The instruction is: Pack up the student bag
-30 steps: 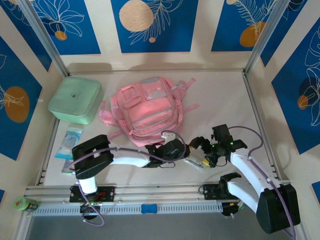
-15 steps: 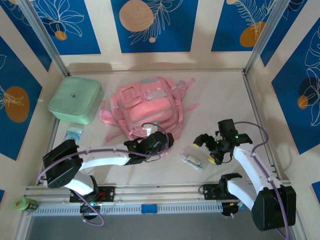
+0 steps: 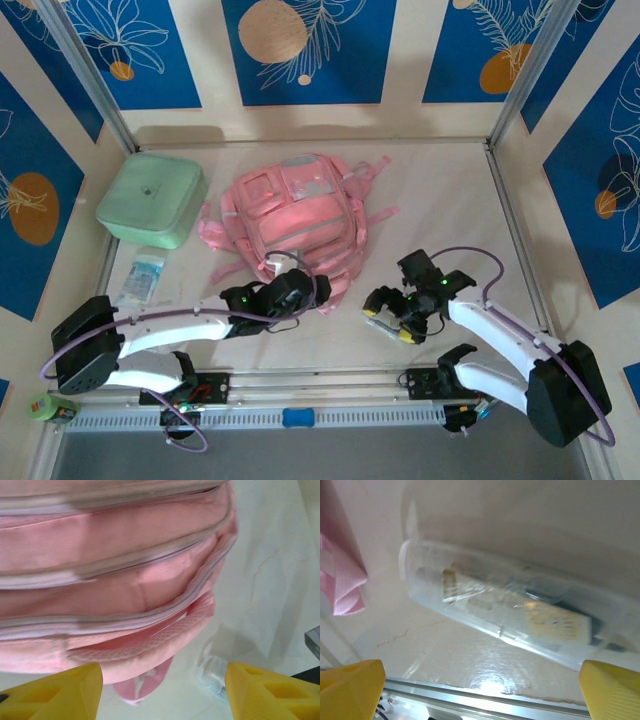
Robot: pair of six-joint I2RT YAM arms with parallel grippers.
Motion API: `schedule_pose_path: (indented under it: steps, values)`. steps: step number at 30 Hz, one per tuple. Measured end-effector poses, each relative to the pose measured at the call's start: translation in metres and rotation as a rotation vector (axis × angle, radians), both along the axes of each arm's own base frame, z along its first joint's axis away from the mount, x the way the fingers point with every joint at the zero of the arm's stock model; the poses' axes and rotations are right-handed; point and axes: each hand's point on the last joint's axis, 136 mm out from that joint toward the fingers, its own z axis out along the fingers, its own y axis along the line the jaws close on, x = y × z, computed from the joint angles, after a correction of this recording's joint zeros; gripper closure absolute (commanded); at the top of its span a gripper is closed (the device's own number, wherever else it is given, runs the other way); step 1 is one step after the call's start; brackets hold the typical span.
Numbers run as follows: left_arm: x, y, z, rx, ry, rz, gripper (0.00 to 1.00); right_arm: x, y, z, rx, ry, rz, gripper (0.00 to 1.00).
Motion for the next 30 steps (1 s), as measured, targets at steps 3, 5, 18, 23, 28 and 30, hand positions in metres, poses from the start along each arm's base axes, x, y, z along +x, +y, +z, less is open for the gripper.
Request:
schedule_pose_path:
  steps: [3, 5, 18, 23, 28, 30]
  values:
    - [0.001, 0.015, -0.002, 0.019, 0.003, 0.019, 0.32, -0.003, 0.013, -0.001, -0.016, 0.017, 0.041, 0.01]
    - [0.003, 0.022, 0.003, 0.019, -0.003, 0.031, 0.31, 0.002, 0.017, 0.001, -0.047, 0.002, 0.062, 0.01]
    - [-0.003, 0.040, 0.006, 0.085, -0.034, -0.005, 0.01, 0.020, -0.031, -0.009, -0.221, -0.058, 0.113, 0.01]
    - [-0.006, 0.051, 0.000, 0.114, -0.020, 0.004, 0.00, 0.006, -0.014, -0.020, -0.153, -0.058, 0.222, 0.01]
    - [-0.007, 0.063, 0.000, 0.120, -0.026, 0.022, 0.01, -0.006, 0.011, -0.019, -0.099, -0.096, 0.317, 0.01]
    - [-0.006, 0.066, 0.001, 0.117, -0.028, 0.029, 0.01, -0.013, 0.026, -0.017, -0.072, -0.113, 0.365, 0.01]
